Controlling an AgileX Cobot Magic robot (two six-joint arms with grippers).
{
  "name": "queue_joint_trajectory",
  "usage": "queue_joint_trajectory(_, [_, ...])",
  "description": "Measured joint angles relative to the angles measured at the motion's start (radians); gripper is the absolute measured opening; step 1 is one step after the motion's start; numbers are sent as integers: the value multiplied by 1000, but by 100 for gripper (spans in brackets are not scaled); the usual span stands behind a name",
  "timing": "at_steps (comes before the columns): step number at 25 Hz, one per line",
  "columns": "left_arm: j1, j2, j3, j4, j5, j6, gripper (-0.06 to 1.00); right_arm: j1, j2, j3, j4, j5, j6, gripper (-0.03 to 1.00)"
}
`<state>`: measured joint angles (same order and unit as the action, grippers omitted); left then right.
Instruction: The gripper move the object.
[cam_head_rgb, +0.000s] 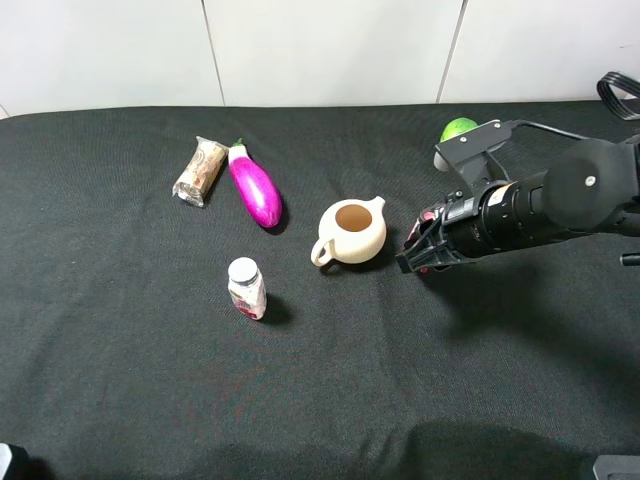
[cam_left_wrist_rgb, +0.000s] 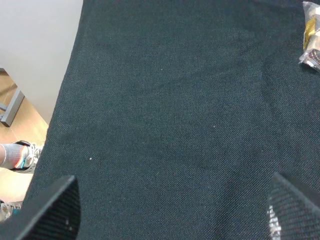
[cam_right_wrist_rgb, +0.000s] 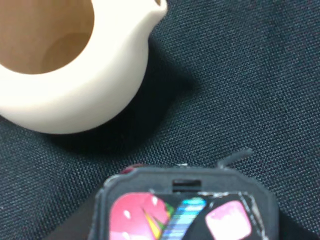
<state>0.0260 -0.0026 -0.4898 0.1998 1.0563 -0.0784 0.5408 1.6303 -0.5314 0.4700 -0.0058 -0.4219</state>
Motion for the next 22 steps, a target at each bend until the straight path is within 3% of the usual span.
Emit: queue_joint_trajectory(22, [0,0,0,0,0,0,79,0,85,-5,22,-50,0,34])
